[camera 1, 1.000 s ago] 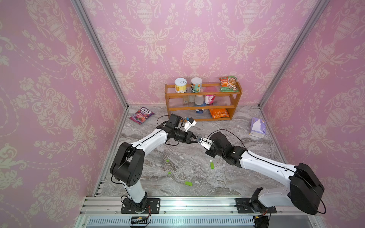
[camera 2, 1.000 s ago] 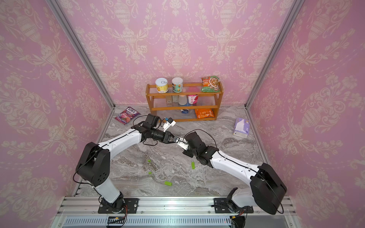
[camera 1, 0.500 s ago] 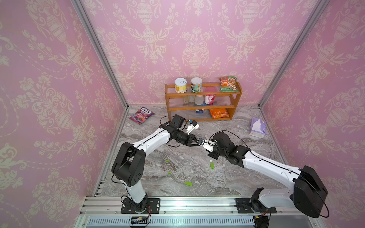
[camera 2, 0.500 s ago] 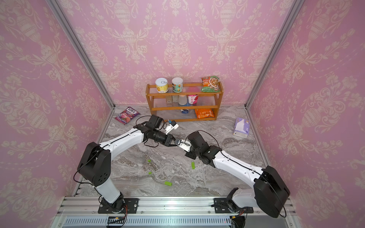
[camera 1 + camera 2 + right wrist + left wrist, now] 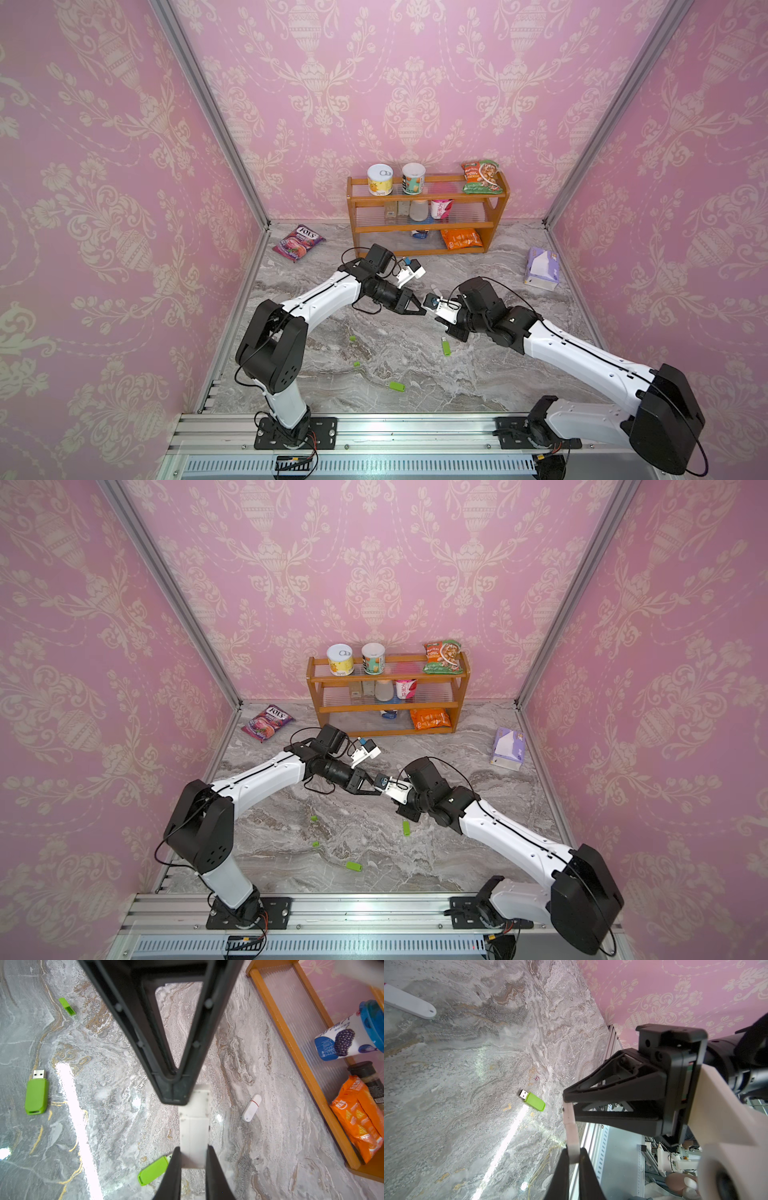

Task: Close the usb drive cover
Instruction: Close the cover of the USB drive.

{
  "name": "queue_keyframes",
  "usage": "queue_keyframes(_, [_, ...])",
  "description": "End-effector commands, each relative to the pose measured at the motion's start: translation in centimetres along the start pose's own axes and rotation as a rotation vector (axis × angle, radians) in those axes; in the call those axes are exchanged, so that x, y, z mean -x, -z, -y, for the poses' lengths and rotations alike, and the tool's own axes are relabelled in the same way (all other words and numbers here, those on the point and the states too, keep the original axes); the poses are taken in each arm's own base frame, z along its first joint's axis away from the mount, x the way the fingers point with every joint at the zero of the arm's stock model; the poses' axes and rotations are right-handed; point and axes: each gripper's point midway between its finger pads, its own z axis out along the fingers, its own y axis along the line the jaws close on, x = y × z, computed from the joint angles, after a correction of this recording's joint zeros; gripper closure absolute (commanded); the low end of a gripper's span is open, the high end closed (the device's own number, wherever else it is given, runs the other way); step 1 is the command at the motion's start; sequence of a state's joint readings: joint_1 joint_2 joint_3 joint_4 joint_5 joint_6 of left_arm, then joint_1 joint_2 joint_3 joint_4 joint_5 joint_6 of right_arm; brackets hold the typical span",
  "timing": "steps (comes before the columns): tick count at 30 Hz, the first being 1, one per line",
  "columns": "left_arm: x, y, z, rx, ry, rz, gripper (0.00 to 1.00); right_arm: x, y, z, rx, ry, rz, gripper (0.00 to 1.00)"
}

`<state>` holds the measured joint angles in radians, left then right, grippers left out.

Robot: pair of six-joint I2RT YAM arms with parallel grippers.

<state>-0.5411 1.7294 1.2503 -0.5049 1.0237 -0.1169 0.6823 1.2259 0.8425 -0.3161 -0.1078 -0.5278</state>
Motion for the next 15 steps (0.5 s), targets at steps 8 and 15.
queue_keyframes(8, [-3.0, -4.6, 2.0, -0.115, 0.029, -0.139, 1.00, 16.4, 4.3, 0.9, -0.154, 0.259, 0.512, 1.00])
queue_keyframes(15, [-2.8, -5.1, 1.1, -0.090, 0.052, -0.147, 1.00, 17.6, 4.1, 0.6, -0.201, 0.264, 0.561, 1.00])
